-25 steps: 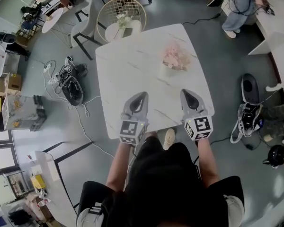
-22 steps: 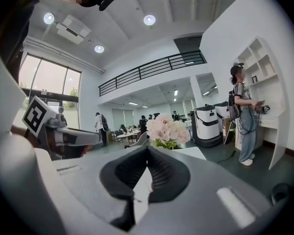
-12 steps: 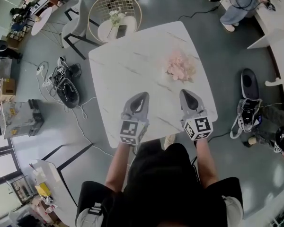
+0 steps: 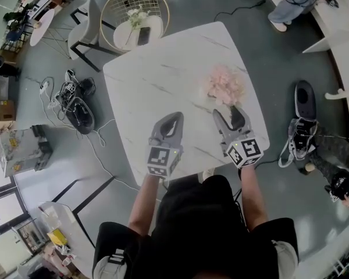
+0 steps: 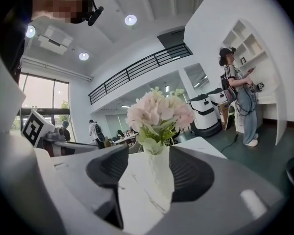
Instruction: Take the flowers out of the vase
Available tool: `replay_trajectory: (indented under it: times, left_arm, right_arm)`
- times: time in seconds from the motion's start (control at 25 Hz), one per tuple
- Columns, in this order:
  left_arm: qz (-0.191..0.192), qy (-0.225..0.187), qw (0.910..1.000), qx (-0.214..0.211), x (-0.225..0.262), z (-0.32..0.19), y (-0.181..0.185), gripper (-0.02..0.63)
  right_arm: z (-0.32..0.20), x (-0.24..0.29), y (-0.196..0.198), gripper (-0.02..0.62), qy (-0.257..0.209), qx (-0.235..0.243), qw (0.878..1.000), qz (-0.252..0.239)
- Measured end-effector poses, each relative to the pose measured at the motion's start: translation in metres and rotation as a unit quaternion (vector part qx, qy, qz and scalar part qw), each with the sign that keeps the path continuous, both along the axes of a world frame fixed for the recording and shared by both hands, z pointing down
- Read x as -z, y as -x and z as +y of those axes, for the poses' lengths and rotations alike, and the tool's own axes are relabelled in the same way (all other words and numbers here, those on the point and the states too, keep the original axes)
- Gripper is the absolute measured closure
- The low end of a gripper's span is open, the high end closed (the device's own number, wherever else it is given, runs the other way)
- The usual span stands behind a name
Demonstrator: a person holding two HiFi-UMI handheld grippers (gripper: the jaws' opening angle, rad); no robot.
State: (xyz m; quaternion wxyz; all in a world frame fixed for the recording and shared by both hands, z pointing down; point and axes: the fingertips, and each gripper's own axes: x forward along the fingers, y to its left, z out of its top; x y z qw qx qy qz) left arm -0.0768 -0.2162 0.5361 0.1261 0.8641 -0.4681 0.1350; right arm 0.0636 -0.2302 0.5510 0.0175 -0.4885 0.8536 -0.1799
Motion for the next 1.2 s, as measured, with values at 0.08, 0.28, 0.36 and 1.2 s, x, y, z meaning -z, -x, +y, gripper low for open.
replay_trajectory:
  times: [0.08, 0.28, 0.36, 1.2]
  left_arm:
    - [0.000, -0.004, 1.0000, 0.002, 0.001, -0.004, 0.002, 0.598]
    - [0.000, 0.003, 1.0000, 0.003, -0.006, -0.012, 0.005, 0.598]
    - [0.000, 0.006, 1.0000, -0.001, -0.006, -0.013, 0.003, 0.598]
    - [-0.010, 0.026, 0.9995, 0.015, -0.024, -0.037, 0.010, 0.598]
  right_arm:
    - [-0.006, 0.000, -0.001, 0.314, 0.002, -0.004, 1.000, -0.009]
    - [-0.021, -0.006, 0.002, 0.233, 0.017, 0.000, 0.999, -0.035]
    - [-0.026, -0.007, 0.001, 0.215, 0.020, 0.002, 0.999, -0.047]
    - [-0.068, 0.004, 0.014, 0.199, -0.031, 0.031, 0.999, -0.028]
